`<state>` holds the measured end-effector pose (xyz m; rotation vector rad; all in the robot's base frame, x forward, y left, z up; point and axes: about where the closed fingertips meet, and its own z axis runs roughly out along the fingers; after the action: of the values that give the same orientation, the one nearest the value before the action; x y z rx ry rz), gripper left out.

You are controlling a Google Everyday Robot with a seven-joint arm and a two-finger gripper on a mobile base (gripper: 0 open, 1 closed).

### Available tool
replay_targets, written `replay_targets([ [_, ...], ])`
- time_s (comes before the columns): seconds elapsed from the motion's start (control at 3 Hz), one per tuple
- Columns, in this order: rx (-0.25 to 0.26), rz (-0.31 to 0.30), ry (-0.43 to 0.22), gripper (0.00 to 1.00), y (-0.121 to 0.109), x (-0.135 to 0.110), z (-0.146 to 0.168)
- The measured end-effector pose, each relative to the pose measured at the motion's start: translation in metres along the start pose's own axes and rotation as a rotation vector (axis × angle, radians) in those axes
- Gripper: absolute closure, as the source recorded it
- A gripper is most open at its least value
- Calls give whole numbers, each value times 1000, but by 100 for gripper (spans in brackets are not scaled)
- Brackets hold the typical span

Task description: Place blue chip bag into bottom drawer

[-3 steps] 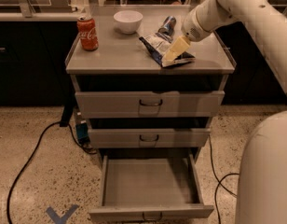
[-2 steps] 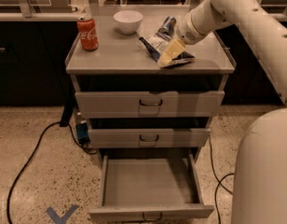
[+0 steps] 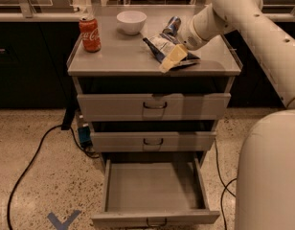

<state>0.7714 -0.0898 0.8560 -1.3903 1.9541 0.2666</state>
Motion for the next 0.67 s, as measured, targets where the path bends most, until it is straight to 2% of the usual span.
replay_targets([
  [0.67,-25,14,4,0,4,5,10],
])
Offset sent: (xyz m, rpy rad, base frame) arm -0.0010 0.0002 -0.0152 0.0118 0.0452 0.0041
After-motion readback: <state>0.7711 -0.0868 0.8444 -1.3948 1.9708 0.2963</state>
